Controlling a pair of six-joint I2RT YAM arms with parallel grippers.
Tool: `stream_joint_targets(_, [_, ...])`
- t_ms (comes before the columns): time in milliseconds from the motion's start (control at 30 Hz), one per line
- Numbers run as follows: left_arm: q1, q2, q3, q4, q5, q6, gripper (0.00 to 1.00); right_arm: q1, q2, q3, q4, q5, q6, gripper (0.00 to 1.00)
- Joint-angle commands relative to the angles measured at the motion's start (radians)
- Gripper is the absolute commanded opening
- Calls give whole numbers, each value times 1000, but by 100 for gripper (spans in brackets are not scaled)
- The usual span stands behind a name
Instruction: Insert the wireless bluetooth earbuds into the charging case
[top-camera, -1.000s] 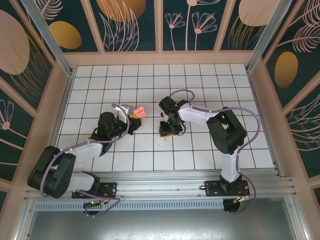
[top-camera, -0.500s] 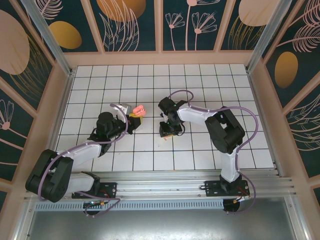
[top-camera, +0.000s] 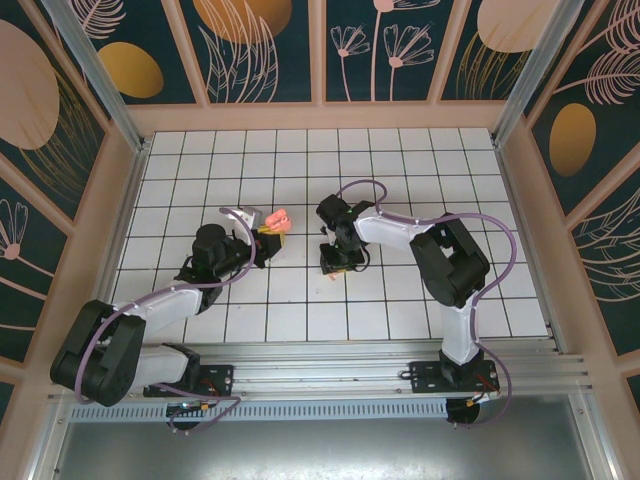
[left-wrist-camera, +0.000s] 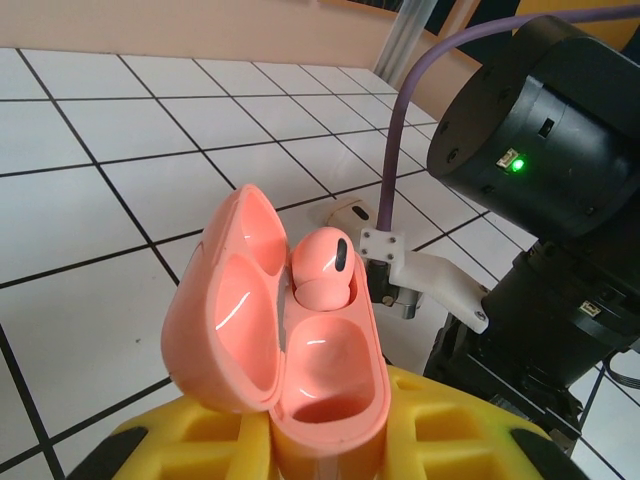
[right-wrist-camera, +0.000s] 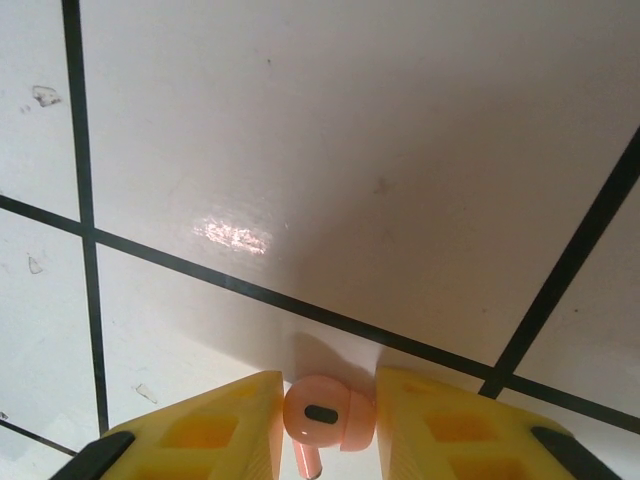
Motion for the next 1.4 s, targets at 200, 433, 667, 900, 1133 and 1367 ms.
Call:
stream_joint_targets(200, [7,-10,-9,0,-8,12,22,11,-20,-18,56,20,24,26])
stream_joint_targets(433, [7,15,-20,35,2,9,22,12,-114,-82,188,23,53,24])
stream_joint_targets(667, [7,66,16,46,19,-4,21,5,-200,-131,335,56,63,23])
stream_joint_targets(900, [7,103,23,86,18,-23,22,1,-282,-163,461,83,68,22])
stream_joint_targets(1133, [7,146,-6,194,72,-31,21,2,-415,-265,695,89,62,22])
stream_joint_targets(1367, [6,196,-30,360,133,-47,22,6,-483,-315,862,78,2,20])
